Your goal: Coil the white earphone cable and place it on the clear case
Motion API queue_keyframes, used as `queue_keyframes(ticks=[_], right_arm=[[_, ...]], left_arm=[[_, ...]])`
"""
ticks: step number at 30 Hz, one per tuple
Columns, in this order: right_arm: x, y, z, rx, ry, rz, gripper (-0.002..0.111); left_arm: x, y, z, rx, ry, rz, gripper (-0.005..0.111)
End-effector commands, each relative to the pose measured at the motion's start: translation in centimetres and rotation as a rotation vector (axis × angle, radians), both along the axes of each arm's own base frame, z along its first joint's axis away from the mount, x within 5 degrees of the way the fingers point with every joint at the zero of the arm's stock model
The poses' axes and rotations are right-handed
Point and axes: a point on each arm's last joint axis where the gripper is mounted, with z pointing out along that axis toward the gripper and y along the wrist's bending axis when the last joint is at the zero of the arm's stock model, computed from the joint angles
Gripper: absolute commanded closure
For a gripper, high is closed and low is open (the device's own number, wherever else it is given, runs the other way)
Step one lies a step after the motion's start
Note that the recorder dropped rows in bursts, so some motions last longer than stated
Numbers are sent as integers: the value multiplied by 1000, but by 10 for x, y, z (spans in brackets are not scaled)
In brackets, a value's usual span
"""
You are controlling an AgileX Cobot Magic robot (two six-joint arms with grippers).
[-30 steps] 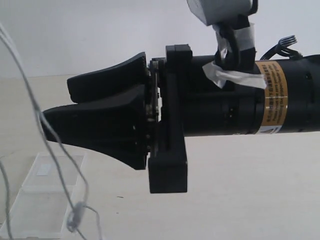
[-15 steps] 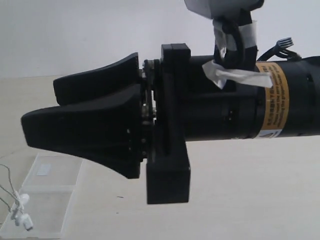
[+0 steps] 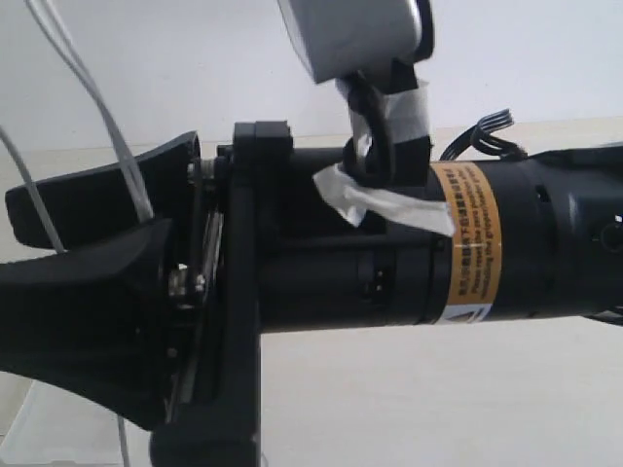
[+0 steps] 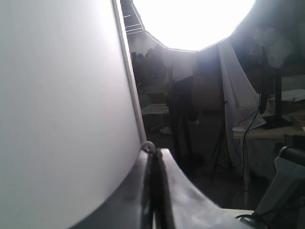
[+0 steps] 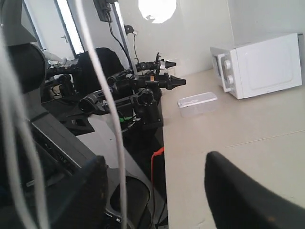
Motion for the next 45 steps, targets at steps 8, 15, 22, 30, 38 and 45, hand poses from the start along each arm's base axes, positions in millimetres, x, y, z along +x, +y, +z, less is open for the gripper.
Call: queue_keyframes(ticks=[8,15,22,30,38,45], right_arm=[[-1,2,0,-24,-34,1,73],[0,2,-2,-38,-43,-2,57],[0,2,-2,-43,-43,-7,48],[3,2,-4,-68,-44,-36,49],[3,2,-4,-64,-39,-39,49],[3,2,-5,-69,-39,-44,49]], left_arm=[[-3,0,3,-22,-15,-6,107],[-3,0,3,-21,-17,-6,107],[-3,0,3,-21,-17,-6,107],[-3,0,4,-32,-20,-3,107],[-2,1,5,-44,-24,6,107],[-2,1,5,-44,-24,6,107]])
